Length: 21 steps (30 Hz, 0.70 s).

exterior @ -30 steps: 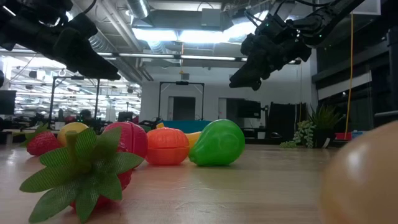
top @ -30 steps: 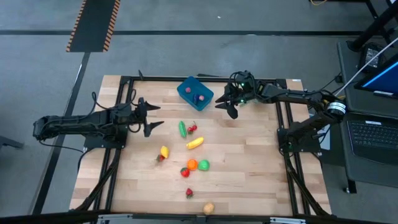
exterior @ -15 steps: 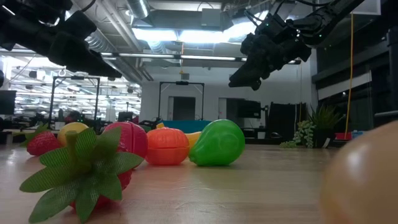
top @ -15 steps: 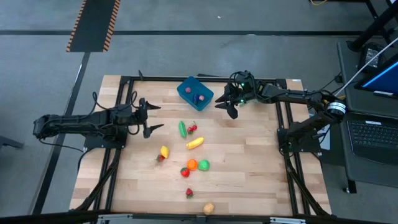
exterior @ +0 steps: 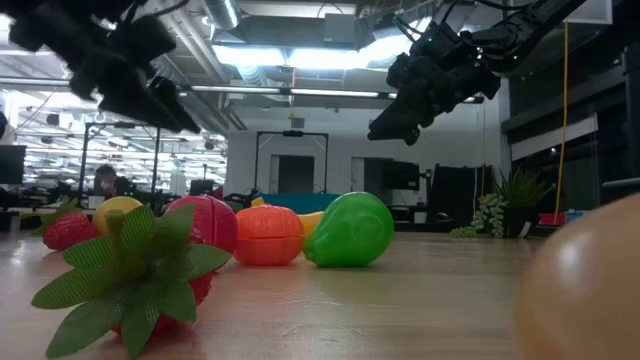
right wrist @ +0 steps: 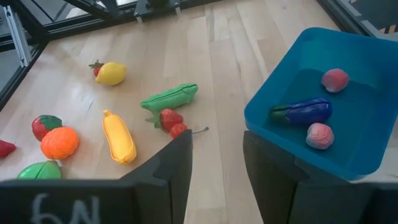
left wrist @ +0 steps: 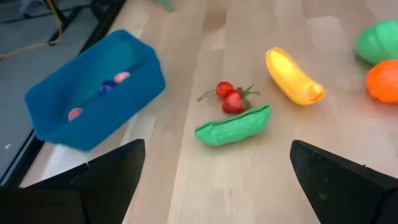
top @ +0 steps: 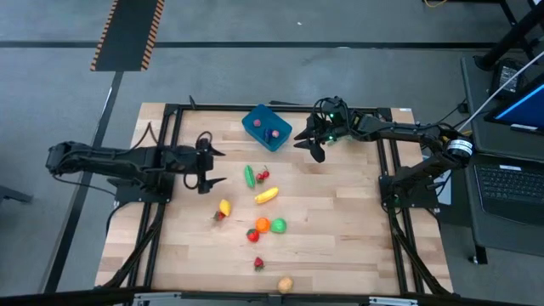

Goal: Pick and placing Produce into tupperware
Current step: Put the yellow lemon into the blue bin

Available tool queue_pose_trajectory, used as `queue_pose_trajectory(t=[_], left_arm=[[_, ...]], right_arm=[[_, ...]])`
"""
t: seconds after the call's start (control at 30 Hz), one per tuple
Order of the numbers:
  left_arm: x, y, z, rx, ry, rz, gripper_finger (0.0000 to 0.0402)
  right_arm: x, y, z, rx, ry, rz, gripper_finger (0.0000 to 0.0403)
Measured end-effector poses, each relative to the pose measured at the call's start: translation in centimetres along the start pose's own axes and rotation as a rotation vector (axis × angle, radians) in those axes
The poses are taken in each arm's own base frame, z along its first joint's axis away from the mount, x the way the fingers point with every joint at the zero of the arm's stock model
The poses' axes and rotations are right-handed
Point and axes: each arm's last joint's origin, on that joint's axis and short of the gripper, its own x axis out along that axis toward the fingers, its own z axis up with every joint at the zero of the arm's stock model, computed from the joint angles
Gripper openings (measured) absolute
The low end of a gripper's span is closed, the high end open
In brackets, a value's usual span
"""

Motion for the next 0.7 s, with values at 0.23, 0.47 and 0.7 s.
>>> queue_pose_trajectory(t=[0.23, 0.47, 0.7], left_arm=[[0.3, -0.8, 3.2, 0.094, 0.192, -0.019, 0.0394], [2.0, -2.2, 5.6, 0.168, 0.314, -0.066, 0.0394], [2.6, -3.3, 6.6, 0.11, 0.337, -0.08, 0.0394]], right_arm=[[0.0, 0.0, -0.1, -0.012, 0.005, 0.001, 0.0145], [0.0, 0.0, -0.1, -0.015, 0.006, 0.002, 0.0145], [0.0, 0.0, -0.1, -0.014, 0.01, 0.002, 0.0145]])
